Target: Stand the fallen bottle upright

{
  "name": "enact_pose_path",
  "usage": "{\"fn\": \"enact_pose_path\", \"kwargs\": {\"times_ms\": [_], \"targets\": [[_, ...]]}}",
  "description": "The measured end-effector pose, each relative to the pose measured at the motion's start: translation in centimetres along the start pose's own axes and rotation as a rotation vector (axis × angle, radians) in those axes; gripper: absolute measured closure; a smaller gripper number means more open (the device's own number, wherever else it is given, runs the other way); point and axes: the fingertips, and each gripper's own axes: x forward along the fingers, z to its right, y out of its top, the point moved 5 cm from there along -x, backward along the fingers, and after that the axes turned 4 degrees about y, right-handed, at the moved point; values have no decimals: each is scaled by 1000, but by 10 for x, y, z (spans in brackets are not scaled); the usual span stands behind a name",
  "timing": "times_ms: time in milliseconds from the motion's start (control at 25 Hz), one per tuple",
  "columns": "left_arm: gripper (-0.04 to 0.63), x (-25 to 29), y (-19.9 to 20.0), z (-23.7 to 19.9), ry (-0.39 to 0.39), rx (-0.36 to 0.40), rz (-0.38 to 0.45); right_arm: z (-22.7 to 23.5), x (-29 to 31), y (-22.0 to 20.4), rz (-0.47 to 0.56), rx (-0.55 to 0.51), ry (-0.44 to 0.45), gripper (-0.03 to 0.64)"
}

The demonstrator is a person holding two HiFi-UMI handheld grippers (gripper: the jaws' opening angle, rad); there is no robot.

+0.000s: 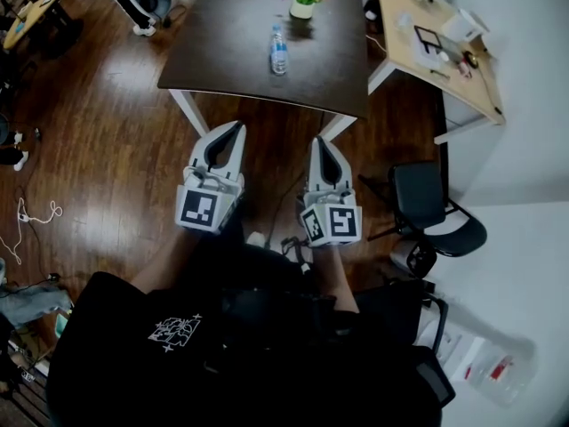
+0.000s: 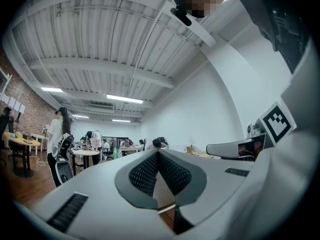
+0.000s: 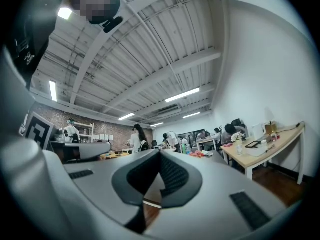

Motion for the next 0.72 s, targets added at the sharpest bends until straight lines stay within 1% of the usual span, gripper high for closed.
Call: {"fn": "enact_pose_path", "kwargs": {"times_ms": [200,520,720], "targets": [[598,48,-12,-30,-17,-21,-8,22,48,-7,-16,-7,-19,606],[598,145,-19,-103,-68,-19,-18,49,164,-13,-37,1,-47,606],[598,202,-29,-140,-125,-15,-32,65,230,-24,-57,12,-64,606]]}}
